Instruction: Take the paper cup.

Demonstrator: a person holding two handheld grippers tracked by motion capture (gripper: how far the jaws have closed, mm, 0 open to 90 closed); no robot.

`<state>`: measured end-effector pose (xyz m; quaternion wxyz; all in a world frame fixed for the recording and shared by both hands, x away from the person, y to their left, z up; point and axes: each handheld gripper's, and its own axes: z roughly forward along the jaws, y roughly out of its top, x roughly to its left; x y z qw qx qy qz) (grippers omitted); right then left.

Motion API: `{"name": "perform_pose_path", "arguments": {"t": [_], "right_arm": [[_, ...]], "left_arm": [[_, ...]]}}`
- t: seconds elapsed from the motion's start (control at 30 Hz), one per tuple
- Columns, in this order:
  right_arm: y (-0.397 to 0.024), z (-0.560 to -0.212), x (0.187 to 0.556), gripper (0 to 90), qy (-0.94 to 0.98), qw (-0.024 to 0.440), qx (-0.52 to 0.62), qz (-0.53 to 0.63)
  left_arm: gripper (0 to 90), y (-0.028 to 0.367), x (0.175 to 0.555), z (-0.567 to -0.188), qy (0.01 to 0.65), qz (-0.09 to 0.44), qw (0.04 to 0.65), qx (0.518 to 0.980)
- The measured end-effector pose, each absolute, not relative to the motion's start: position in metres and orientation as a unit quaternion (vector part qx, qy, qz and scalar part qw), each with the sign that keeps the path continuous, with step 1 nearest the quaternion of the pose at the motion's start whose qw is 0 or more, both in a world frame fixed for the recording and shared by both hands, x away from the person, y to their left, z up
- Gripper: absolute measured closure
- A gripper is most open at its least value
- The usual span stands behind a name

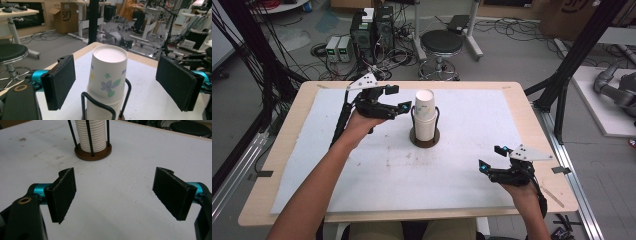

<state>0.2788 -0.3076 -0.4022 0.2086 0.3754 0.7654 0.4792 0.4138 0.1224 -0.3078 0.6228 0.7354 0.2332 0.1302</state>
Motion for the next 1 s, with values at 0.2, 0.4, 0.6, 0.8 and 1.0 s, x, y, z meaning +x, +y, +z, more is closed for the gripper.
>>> {"name": "perform_pose_path", "arguments": {"t": [0.2, 0.4, 0.6, 0.8, 1.0], "right_arm": [[-0.306, -0.403, 0.280, 19.3, 0.767, 0.205, 0.374, 0.480], [-0.307, -0.402, 0.281, 19.3, 0.766, 0.205, 0.373, 0.481], [-0.308, -0.403, 0.281, 19.3, 0.767, 0.203, 0.374, 0.481], [-0.308, -0.404, 0.281, 19.3, 0.768, 0.200, 0.375, 0.479], [-0.306, -0.404, 0.283, 19.3, 0.769, 0.198, 0.373, 0.480]], "left_arm": [[16.0, 0.105, 0.427, -0.311, 0.243, 0.129, 0.611, 0.742], [16.0, 0.083, 0.439, -0.315, 0.246, 0.131, 0.587, 0.760], [17.5, 0.068, 0.447, -0.324, 0.255, 0.133, 0.572, 0.769], [32.6, 0.062, 0.446, -0.326, 0.242, 0.146, 0.566, 0.774], [33.8, 0.062, 0.445, -0.323, 0.238, 0.144, 0.577, 0.768]]}}
